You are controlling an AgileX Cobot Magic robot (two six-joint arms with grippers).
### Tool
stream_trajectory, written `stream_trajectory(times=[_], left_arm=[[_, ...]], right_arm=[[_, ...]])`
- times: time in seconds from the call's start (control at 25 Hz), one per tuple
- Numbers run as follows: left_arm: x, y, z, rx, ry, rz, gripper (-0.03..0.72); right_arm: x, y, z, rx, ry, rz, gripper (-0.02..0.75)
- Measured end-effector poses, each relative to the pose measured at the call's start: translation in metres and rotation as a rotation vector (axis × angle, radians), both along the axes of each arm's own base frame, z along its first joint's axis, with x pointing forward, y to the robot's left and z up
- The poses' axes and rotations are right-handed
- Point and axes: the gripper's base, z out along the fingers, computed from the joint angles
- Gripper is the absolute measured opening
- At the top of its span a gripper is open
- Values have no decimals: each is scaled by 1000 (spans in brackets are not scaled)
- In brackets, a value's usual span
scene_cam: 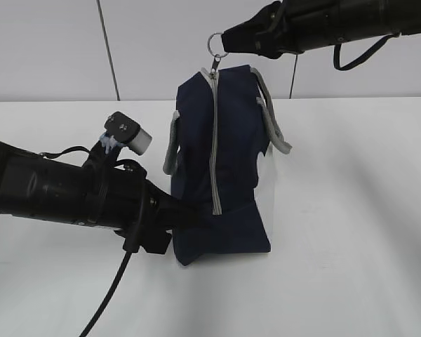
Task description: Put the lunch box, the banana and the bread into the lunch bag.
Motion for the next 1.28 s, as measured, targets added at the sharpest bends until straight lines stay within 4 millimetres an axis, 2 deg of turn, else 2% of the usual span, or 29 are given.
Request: stream_trajectory(times=[0.24, 0.76, 0.96, 1.12, 1.2, 1.28], left_arm=[[0, 0, 0, -8, 21, 13, 20], [-1, 0, 0, -16, 39, 18, 20], [0, 0, 0, -21, 48, 24, 20], [-2, 0, 0, -54, 122, 69, 29], [-1, 3, 0, -78, 174, 107, 102], [2, 8, 1, -113, 229, 148, 249]], right_arm=[[10, -3, 6, 2, -24, -11, -16], [55, -1, -17, 19, 8, -28, -16], [57, -1, -17, 35, 31, -15, -16], [50, 0, -14, 57, 63, 85, -16], [43, 2, -14, 52, 84, 165, -16], [35, 4, -15, 43, 112, 255, -16]])
